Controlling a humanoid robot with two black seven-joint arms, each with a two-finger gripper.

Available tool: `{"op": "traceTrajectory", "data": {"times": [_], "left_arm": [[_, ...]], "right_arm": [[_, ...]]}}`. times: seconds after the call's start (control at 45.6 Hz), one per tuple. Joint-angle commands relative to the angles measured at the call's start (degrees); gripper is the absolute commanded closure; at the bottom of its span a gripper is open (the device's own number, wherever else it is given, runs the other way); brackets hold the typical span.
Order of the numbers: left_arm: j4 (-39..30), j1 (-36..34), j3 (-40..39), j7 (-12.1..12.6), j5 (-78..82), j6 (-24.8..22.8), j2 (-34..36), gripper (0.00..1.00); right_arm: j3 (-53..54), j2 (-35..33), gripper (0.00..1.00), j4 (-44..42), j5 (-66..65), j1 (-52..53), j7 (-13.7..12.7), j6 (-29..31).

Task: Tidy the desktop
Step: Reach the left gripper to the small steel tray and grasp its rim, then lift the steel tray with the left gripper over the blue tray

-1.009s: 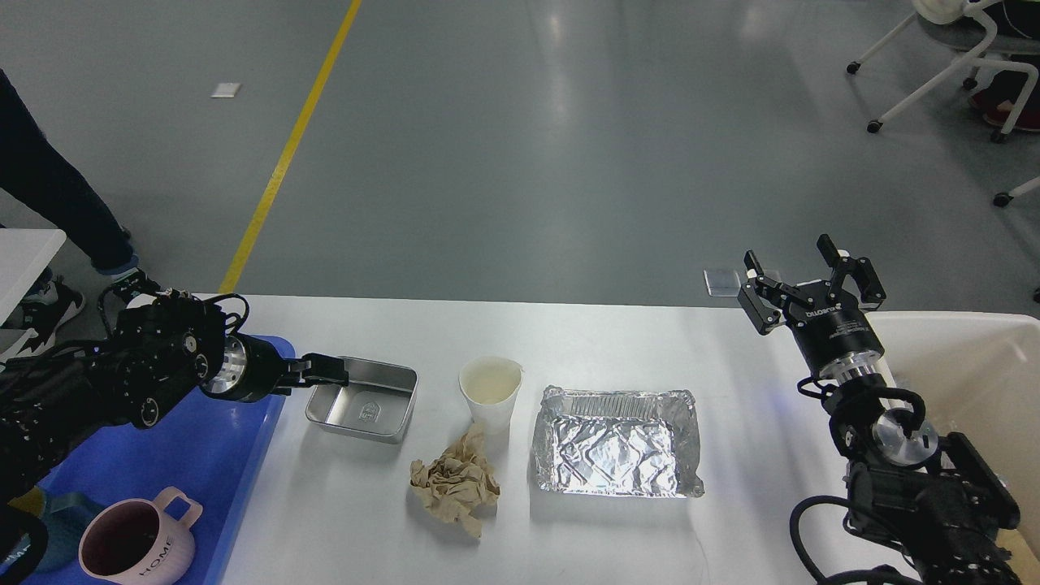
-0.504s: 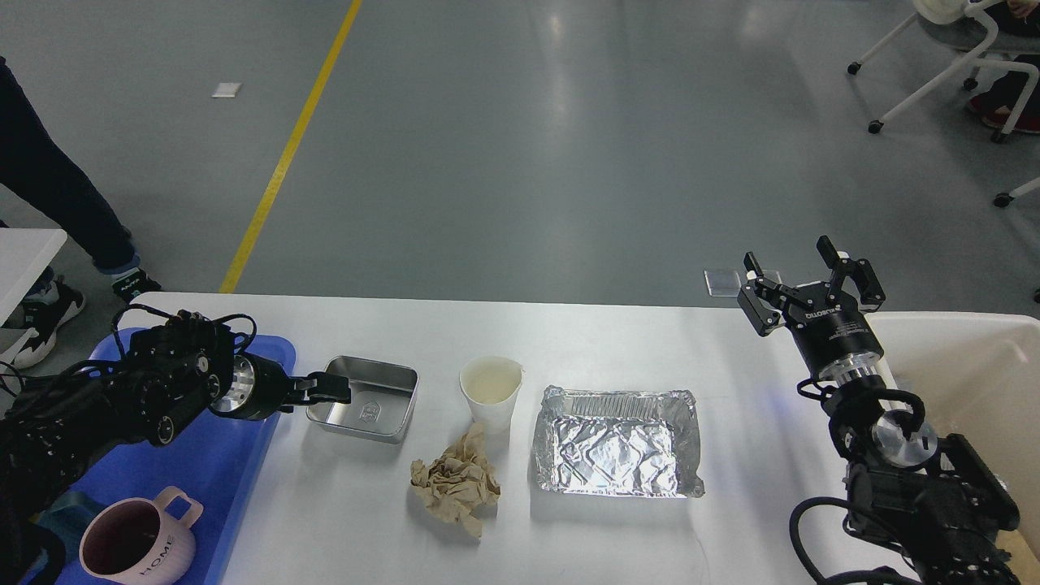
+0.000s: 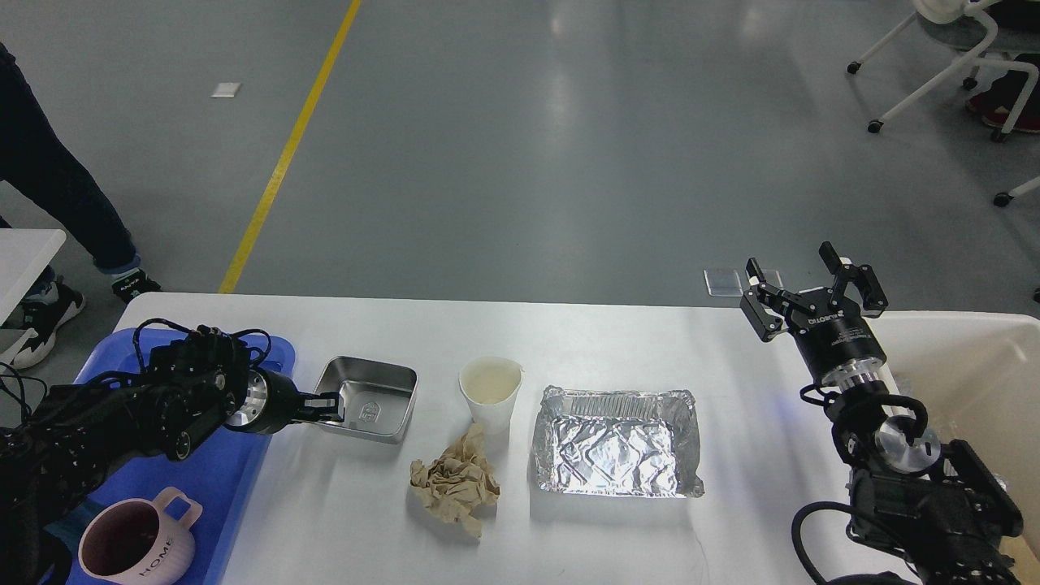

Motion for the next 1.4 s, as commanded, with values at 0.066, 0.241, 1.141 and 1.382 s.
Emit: {"op": "traceTrajectory", "data": {"times": [0.066, 0.241, 1.141, 1.382], "left_arm": [[0.21, 0.00, -0.02, -0.53, -1.50, 0.30, -0.92, 0.83], [0.21, -0.53, -0.02, -0.62, -1.50, -1.37, -0.66, 0.99], [-4.80, -13.53, -1.08, -11.87, -13.79, -19.38, 28.07, 1.00], [-4.80, -14.50, -1.16, -11.96, -29.52, -21.76, 35.02, 1.00]], "right_arm": [[0.00, -0.08, 0.00, 0.09, 0.01, -0.32, -0.01, 0.02], [0.00, -0.08, 0.00, 0.00, 0.01, -0.32, 0.07, 0.02], [0.00, 0.01, 0.00, 0.00, 0.01, -0.41, 0.07, -0.25], [0.00, -0.16, 0.00, 0.09, 0.01, -0.32, 0.07, -0.34]]}}
